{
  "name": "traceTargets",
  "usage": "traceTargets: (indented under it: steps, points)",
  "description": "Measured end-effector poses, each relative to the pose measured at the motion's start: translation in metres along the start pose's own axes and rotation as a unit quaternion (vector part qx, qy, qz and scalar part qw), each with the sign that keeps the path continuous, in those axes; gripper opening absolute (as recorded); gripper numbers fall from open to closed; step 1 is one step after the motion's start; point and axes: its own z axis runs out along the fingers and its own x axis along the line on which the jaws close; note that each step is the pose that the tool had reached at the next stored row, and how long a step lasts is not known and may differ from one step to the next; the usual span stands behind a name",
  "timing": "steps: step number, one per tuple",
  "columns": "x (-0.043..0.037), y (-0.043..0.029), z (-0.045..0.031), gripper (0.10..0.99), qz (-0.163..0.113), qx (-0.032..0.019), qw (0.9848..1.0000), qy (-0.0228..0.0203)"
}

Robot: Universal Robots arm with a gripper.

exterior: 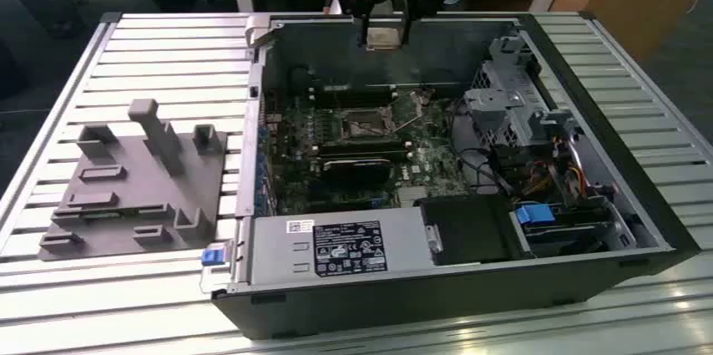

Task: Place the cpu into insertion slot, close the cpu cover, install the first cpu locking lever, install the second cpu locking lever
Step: 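Place the cpu into insertion slot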

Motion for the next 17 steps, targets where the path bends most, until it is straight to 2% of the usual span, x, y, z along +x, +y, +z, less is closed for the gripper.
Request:
traceTargets:
  steps: [17]
  points:
    - [0.0000, 0.0000, 0.0000, 0.541, 0.013, -0.0002, 0.9999, -0.0012]
